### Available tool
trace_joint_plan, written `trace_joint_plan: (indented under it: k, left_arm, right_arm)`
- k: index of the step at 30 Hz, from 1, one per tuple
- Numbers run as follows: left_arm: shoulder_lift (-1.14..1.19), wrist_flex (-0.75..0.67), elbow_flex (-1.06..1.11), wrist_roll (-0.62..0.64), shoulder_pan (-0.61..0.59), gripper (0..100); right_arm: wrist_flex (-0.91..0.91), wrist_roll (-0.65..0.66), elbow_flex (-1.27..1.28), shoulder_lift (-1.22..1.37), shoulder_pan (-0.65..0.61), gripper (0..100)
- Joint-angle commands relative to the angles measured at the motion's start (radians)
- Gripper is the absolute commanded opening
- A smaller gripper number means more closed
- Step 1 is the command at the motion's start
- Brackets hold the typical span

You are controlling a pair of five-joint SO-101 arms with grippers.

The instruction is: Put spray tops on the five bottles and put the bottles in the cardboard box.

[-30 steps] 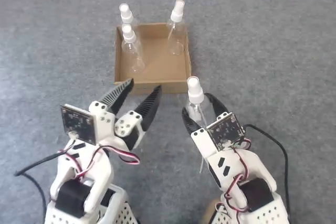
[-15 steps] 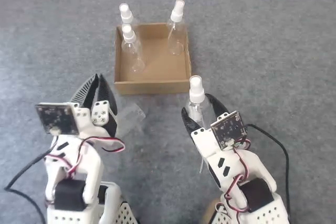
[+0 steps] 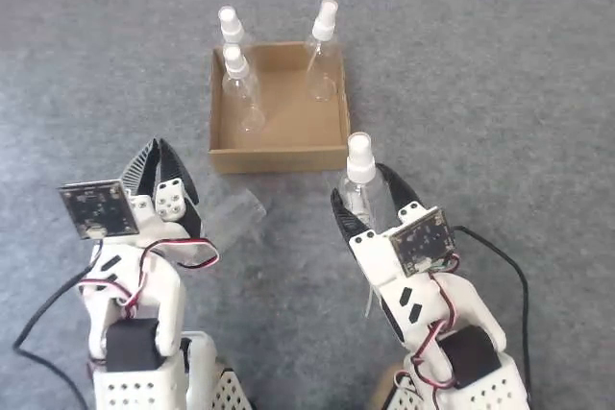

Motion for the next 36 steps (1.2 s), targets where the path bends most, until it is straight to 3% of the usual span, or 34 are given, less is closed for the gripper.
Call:
trace_joint_plan:
  k: [1, 26, 36]
  left_arm:
    - [-0.012, -0.037, -0.008, 0.009, 0.0, 1]
    - [-0.012, -0.061, 0.015, 0.006, 0.0, 1]
    - [-0.012, -0.057, 0.015, 0.006, 0.0, 1]
  right_arm:
    - [-0.085, 0.063, -0.006, -0.018, 0.01, 0.7]
    - [-0.539, 0.066, -0.014, -0.007, -0.09, 0.7]
    - [-0.694, 0.06, -0.172, 0.351, -0.09, 0.9]
